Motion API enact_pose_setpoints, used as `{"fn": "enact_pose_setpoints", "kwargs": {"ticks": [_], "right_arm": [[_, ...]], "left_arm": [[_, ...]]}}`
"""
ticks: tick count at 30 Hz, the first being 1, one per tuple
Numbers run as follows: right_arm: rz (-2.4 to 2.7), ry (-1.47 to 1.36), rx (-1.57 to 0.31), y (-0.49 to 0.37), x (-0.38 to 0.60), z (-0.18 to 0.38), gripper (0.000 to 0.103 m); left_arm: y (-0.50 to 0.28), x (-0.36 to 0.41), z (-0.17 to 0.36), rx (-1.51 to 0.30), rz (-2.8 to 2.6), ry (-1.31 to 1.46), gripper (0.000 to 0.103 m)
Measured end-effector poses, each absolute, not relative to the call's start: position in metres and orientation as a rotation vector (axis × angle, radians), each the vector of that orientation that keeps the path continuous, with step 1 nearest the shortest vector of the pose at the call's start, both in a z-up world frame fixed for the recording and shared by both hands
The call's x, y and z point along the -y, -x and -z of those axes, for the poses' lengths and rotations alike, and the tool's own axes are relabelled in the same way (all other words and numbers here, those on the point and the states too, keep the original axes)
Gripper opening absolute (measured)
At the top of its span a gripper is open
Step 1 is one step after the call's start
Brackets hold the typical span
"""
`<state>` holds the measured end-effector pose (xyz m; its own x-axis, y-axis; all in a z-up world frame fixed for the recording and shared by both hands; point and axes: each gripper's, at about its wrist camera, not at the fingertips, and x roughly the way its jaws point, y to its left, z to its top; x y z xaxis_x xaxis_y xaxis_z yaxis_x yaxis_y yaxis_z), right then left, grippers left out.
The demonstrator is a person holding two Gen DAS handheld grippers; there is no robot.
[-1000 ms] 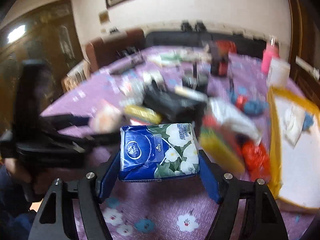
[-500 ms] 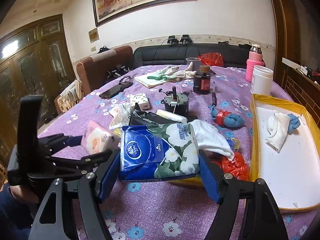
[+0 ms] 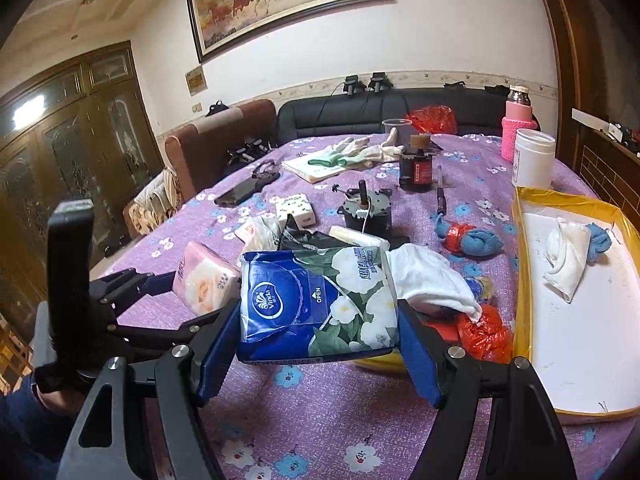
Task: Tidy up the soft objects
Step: 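Carry both packs to the tray and release them inside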
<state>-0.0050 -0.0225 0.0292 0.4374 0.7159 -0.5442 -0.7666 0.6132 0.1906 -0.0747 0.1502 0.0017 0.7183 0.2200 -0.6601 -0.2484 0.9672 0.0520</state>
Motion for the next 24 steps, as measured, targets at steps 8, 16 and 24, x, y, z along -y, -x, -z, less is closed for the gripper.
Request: {"fn": "enact_pose_setpoints", "kwargs": {"ticks": [8,16,24], "right_arm": [[-0.936,0.083,-0.615,0.009,0.024,-0.035,0.079],[-0.939,0.07,-0.606,0.009,0.028,-0.037,0.079],[-0.933,0.056,-0.592,0.008,0.034,-0.04,0.079]], "left_arm": [[0.076,-0.15,-0.003,-0.719,-0.275,0.025,0.075],[0.077,-0.148,-0.006,-0.712,-0.284,0.011,0.075],[0.078,-0.142,-0.01,-0.703,-0.29,-0.008,0.075]]}}
